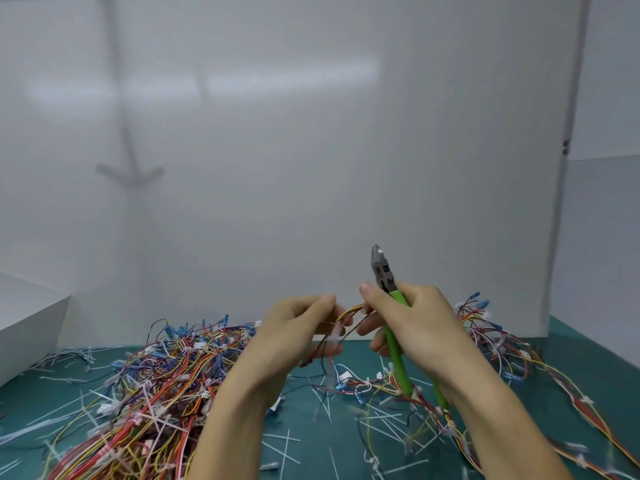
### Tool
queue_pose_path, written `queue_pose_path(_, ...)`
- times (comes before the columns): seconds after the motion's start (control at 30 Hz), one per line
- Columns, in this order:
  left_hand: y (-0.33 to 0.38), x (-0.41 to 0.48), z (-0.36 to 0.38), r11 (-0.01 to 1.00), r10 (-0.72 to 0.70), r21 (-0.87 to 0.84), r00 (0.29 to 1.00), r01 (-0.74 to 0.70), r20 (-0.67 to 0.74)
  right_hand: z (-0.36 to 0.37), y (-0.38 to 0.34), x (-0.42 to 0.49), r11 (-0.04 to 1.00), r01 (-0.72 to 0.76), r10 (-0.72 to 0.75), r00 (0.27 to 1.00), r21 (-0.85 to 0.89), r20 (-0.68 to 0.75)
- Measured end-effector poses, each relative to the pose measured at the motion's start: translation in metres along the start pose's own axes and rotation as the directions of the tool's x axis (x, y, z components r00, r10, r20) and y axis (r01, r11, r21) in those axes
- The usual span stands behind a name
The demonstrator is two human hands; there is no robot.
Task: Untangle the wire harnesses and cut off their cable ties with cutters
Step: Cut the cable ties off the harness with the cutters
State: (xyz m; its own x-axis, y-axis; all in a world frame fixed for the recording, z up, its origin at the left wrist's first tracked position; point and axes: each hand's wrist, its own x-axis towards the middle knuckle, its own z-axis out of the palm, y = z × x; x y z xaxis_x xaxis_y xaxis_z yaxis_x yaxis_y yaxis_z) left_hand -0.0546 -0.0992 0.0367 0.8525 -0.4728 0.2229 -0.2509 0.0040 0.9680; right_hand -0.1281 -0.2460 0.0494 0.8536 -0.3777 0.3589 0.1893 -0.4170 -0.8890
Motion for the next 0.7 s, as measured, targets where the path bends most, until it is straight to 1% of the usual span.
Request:
queue_pose_path(0.03, -0.005, 0.002, 0.0, 0.998, -0.049, 0.037, 0.999, 0.049, 0.005, -0.002, 0.0, 0.0, 1.0, 0.026, -0.026, 0.999, -0.002, -0.028)
queue_pose_path(0.07, -0.012, 0.003, -0.001, 0.986, -0.091, 0.138, 0.996, 0.089, 0.001, -0.004, -0.001, 0.001, 0.999, 0.046, -0.046, 0.998, 0.002, -0.052)
queue_pose_path(0.1, -0.019, 0.007, -0.001, 0.945, -0.118, 0.305, 0.993, 0.114, -0.006, -0.007, -0.002, 0.0, 0.998, 0.06, -0.059, 0.996, 0.018, -0.071)
queue_pose_path(0.13, -0.026, 0.009, -0.002, 0.872, -0.145, 0.473, 0.989, 0.127, 0.002, -0.009, -0.002, 0.0, 0.997, 0.069, -0.066, 0.994, 0.036, -0.09)
queue_pose_path(0.17, -0.032, 0.01, -0.002, 0.8, -0.192, 0.585, 0.981, 0.134, 0.038, -0.01, -0.003, -0.001, 0.996, 0.075, -0.07, 0.992, 0.046, -0.108)
queue_pose_path(0.2, -0.036, 0.01, -0.001, 0.766, -0.275, 0.623, 0.957, 0.158, 0.096, -0.012, -0.004, -0.001, 0.996, 0.078, -0.072, 0.99, 0.05, -0.123)
queue_pose_path(0.27, -0.041, 0.01, 0.004, 0.791, -0.452, 0.557, 0.854, 0.252, 0.257, -0.013, -0.006, -0.002, 0.995, 0.076, -0.065, 0.988, 0.071, -0.139)
queue_pose_path(0.3, -0.042, 0.009, 0.007, 0.8, -0.496, 0.534, 0.802, 0.273, 0.333, -0.013, -0.007, -0.003, 0.994, 0.071, -0.059, 0.989, 0.087, -0.137)
queue_pose_path(0.33, -0.043, 0.01, 0.01, 0.806, -0.509, 0.529, 0.765, 0.264, 0.394, -0.013, -0.007, -0.003, 0.993, 0.067, -0.053, 0.99, 0.099, -0.132)
queue_pose_path(0.37, -0.045, 0.011, 0.013, 0.812, -0.506, 0.528, 0.749, 0.248, 0.428, -0.012, -0.008, -0.004, 0.992, 0.064, -0.05, 0.991, 0.105, -0.127)
queue_pose_path(0.43, -0.048, 0.014, 0.019, 0.817, -0.493, 0.533, 0.744, 0.219, 0.451, -0.011, -0.008, -0.004, 0.993, 0.06, -0.047, 0.991, 0.105, -0.122)
queue_pose_path(0.53, -0.056, 0.016, 0.025, 0.829, -0.477, 0.515, 0.757, 0.219, 0.446, -0.012, -0.01, -0.004, 0.99, 0.063, -0.047, 0.991, 0.127, -0.124)
queue_pose_path(0.6, -0.058, 0.016, 0.024, 0.837, -0.447, 0.508, 0.79, 0.204, 0.419, -0.013, -0.011, -0.004, 0.988, 0.064, -0.048, 0.992, 0.137, -0.118)
queue_pose_path(0.7, -0.059, 0.017, 0.02, 0.873, -0.362, 0.45, 0.87, 0.19, 0.335, -0.015, -0.011, -0.004, 0.992, 0.06, -0.048, 0.993, 0.109, -0.111)
